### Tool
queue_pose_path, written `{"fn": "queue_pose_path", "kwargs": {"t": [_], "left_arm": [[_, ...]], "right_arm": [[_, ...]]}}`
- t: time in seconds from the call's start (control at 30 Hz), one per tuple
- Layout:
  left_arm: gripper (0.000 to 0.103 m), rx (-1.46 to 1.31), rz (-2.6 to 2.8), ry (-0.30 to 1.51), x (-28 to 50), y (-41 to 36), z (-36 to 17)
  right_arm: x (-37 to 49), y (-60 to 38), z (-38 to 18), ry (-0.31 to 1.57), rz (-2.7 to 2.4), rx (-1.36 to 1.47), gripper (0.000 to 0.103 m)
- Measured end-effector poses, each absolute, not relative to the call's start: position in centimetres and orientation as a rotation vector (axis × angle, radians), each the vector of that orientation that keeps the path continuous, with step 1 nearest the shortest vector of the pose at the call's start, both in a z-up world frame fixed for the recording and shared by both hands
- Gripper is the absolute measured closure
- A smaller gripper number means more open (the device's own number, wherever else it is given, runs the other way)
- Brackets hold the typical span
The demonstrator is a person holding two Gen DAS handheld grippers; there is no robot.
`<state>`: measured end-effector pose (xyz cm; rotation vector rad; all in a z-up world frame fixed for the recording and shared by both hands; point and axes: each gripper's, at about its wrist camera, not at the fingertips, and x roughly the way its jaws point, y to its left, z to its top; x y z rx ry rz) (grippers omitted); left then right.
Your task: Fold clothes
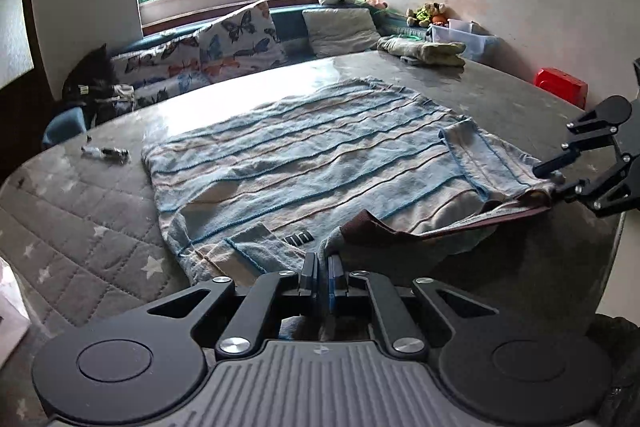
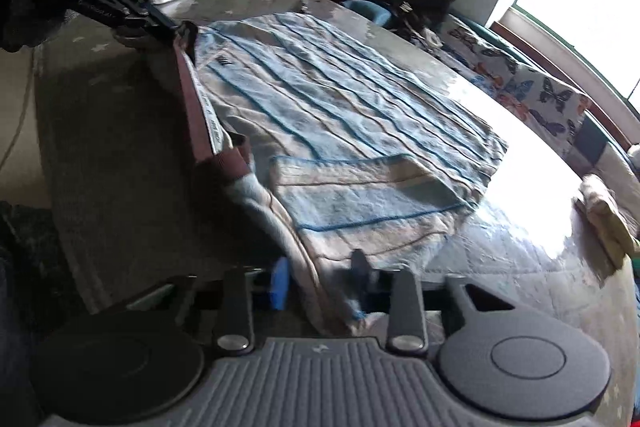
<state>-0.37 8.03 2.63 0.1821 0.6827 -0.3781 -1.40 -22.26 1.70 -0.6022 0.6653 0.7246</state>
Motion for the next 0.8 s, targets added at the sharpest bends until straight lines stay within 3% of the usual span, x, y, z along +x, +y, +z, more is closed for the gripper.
{"fn": "queue_pose_path", "kwargs": {"t": [0.07,0.3,0.47,0.73,0.8], "left_arm": [[0.097,0.193,-0.383,0.690,-0.7,8.0,2.3],[0.087,0.280,-0.371,0.652,-3.9,7.8,2.2],[0.069,0.360,-0.338,0.615,-6.2,7.5,1.5],[0.068,0.522,-0.298,0.578,-7.8,6.6,-0.3],[0.077,0.540,-0.292,0.575,-7.8,6.7,-0.6]], "right_arm": [[-1.1,-22.4,2.0,0.663,0.709,-0.566,0.094],[0.9,-22.3,4.3,0.648,0.685,-0.441,0.096],[2.0,-21.9,5.1,0.630,0.664,-0.407,0.096],[2.3,-21.7,6.3,0.587,0.637,-0.375,0.096],[2.2,-21.7,6.3,0.579,0.631,-0.369,0.096]]}}
